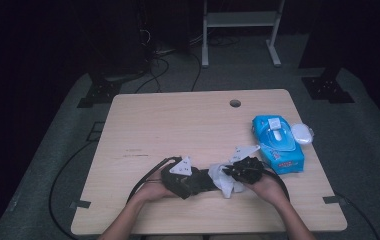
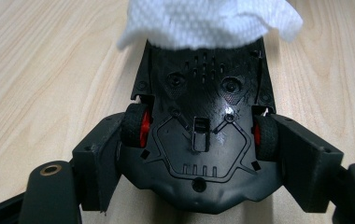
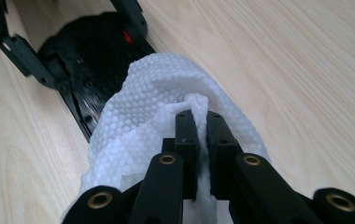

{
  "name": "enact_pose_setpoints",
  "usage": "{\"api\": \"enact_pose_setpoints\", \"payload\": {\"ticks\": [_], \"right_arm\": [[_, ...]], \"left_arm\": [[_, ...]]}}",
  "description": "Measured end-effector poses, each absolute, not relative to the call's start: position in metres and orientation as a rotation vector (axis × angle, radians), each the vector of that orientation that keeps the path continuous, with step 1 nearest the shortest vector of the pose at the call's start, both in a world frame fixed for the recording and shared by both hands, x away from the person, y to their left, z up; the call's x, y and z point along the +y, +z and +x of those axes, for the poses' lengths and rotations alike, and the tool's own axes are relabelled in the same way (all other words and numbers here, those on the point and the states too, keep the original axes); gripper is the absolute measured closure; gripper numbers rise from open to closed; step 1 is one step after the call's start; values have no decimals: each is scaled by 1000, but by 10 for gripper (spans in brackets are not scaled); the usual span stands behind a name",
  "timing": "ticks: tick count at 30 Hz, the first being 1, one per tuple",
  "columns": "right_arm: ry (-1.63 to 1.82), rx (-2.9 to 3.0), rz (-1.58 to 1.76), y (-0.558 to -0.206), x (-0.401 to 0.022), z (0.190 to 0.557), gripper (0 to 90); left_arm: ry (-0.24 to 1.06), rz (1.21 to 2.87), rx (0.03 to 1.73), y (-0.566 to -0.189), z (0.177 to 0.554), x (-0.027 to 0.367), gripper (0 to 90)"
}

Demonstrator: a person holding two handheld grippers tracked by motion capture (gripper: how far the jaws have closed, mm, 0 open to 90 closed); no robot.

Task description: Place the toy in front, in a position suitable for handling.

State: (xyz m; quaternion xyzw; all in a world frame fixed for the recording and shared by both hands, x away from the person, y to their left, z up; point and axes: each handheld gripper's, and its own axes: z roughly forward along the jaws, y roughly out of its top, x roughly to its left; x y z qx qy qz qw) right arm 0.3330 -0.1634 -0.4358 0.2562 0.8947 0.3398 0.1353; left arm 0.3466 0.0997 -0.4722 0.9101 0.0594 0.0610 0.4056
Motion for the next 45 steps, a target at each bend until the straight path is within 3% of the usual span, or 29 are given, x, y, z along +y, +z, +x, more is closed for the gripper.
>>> {"api": "enact_pose_setpoints", "payload": {"ticks": [6,13,26,37,45], "right_arm": [[973,2573,793,-439,-176,335,849],[1018,2587,736,-437,-155,335,849],[1006,2596,735,-436,-152,337,850],[989,2597,781,-441,-182,321,850],[1015,2683,623,-436,-135,320,850]], "left_arm": [[154,2297,148,-472,347,100,240],[152,2299,147,-472,347,100,240],[153,2304,145,-472,347,101,241],[154,2307,128,-472,346,98,241],[151,2301,126,-472,345,96,241]]}}
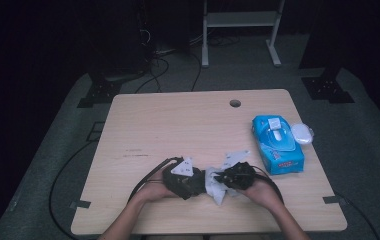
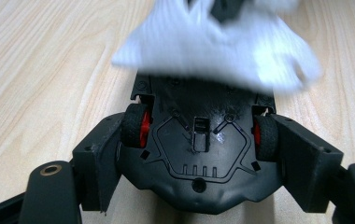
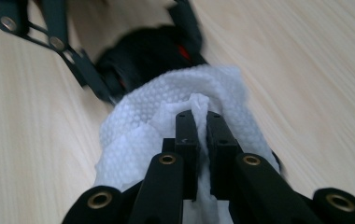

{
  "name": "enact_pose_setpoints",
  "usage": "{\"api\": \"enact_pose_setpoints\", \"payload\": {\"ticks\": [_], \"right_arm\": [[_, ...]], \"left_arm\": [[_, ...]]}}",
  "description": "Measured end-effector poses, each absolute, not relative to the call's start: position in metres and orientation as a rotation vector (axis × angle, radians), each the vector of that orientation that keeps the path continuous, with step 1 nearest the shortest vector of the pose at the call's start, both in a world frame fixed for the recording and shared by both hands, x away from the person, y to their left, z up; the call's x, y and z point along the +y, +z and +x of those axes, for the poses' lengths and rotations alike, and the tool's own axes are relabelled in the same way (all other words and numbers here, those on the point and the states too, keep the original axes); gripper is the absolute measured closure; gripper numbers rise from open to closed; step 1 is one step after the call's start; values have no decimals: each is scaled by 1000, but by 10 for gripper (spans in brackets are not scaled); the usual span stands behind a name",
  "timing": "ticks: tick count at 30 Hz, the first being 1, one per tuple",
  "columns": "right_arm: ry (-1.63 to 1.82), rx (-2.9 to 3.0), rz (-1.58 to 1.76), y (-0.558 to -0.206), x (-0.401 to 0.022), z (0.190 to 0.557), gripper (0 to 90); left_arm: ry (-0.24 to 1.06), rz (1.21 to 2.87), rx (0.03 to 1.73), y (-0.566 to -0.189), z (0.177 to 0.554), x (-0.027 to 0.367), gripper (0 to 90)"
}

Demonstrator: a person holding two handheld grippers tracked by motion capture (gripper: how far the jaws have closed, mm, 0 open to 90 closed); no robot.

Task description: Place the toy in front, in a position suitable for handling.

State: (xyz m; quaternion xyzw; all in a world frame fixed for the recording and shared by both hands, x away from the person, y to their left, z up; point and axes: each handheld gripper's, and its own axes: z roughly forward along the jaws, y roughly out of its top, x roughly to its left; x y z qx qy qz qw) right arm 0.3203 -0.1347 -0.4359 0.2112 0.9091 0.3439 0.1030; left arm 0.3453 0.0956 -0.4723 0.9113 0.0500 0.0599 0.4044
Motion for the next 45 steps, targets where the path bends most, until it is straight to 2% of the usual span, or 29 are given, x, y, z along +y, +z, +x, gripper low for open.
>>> {"api": "enact_pose_setpoints", "payload": {"ticks": [6,13,24,34,45], "right_arm": [[1027,2750,486,-435,-86,322,850],[1040,2756,430,-436,-61,327,849],[1030,2660,611,-436,-112,336,850],[1044,2620,732,-439,-168,321,849],[1075,2658,675,-439,-150,320,849]], "left_arm": [[163,2314,116,-472,344,96,240],[151,2306,122,-472,344,96,241],[148,2306,122,-473,346,97,241],[147,2302,123,-472,347,98,240],[143,2295,133,-473,346,99,241]]}}
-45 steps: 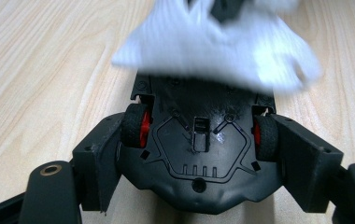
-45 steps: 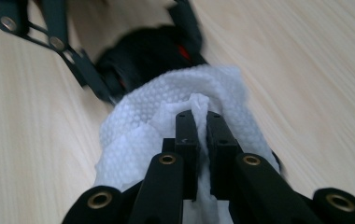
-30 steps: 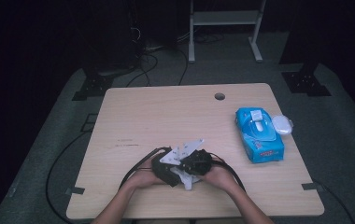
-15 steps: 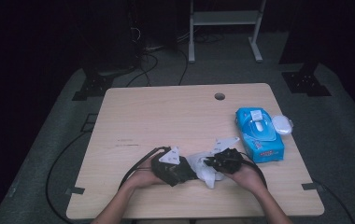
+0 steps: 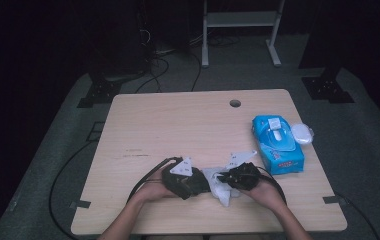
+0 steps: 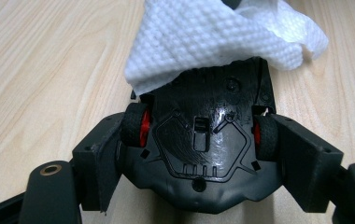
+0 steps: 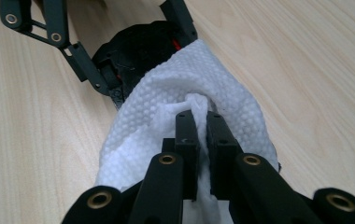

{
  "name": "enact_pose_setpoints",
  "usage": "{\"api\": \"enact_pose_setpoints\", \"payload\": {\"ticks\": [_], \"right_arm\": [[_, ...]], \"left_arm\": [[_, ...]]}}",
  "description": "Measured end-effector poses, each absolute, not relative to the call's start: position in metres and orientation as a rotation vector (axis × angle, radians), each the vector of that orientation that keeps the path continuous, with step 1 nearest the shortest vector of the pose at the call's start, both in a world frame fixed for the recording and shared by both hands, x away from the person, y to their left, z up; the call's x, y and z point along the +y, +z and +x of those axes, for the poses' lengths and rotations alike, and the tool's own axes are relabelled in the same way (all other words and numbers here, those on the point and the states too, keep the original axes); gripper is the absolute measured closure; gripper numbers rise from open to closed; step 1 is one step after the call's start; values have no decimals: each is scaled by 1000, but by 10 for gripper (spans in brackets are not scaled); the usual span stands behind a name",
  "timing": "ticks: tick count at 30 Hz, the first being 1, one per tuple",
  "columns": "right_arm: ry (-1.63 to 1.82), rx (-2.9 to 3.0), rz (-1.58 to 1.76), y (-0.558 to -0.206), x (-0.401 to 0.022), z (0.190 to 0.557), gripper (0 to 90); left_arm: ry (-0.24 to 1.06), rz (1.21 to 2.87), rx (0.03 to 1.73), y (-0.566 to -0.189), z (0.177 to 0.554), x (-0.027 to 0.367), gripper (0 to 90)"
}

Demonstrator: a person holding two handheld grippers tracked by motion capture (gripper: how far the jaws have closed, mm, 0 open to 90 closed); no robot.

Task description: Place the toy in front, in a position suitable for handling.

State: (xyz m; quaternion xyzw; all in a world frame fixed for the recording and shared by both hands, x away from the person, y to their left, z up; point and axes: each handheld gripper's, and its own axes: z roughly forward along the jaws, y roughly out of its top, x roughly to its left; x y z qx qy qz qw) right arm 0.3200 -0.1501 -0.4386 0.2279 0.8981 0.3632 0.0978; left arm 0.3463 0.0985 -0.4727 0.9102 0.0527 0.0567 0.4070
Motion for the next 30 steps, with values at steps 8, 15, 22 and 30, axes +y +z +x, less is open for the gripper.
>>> {"api": "enact_pose_setpoints", "payload": {"ticks": [8,15,22,30], "right_arm": [[1133,2623,718,-432,-162,320,648],[1119,2604,684,-430,-145,326,493],[1037,2627,603,-438,-125,330,770],[1007,2591,720,-438,-159,327,849]], "left_arm": [[147,2297,127,-473,347,99,241],[148,2298,126,-473,346,99,241],[146,2299,126,-473,347,100,241],[144,2298,127,-472,347,100,240]]}}
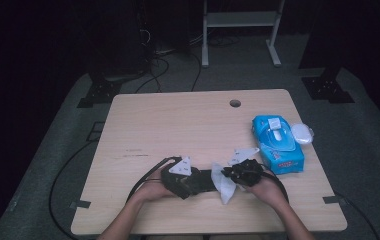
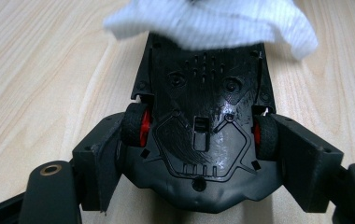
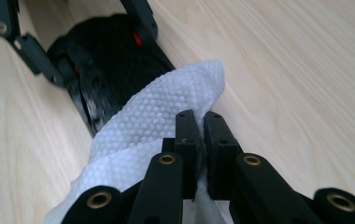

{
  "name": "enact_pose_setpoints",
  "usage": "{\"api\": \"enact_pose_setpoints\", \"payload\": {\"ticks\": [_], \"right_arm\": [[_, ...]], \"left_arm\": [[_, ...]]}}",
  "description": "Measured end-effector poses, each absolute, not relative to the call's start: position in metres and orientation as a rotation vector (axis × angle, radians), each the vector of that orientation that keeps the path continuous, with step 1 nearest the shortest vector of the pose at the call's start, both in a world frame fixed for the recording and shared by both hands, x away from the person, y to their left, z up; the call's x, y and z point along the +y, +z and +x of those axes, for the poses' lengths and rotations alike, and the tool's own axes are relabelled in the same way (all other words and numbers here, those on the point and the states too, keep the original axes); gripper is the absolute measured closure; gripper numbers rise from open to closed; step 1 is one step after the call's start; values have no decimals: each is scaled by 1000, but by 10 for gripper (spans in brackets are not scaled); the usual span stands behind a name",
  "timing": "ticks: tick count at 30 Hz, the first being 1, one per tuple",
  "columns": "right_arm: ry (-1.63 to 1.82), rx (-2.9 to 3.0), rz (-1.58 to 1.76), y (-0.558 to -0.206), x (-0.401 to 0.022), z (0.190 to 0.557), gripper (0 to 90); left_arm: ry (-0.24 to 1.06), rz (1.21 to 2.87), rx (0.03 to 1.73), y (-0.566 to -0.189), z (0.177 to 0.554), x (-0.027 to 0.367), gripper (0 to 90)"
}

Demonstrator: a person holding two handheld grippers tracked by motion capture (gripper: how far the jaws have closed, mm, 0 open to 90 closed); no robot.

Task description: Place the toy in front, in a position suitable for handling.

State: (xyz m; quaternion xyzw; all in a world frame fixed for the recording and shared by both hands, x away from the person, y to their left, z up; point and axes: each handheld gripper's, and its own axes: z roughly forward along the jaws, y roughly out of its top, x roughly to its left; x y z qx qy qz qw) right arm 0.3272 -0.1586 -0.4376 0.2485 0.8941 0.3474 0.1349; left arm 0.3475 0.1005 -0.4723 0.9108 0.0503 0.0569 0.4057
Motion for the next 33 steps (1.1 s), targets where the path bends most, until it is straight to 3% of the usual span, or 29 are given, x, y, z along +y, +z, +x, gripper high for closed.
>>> {"api": "enact_pose_setpoints", "payload": {"ticks": [6,16,25,33], "right_arm": [[1009,2593,755,-439,-173,322,855],[1009,2622,682,-435,-134,332,859],[1060,2583,792,-439,-176,324,861],[1154,2660,738,-439,-170,318,861]], "left_arm": [[149,2297,122,-473,347,98,241],[151,2298,123,-472,347,99,241],[154,2302,116,-473,347,100,241],[151,2299,128,-474,349,100,241]]}}
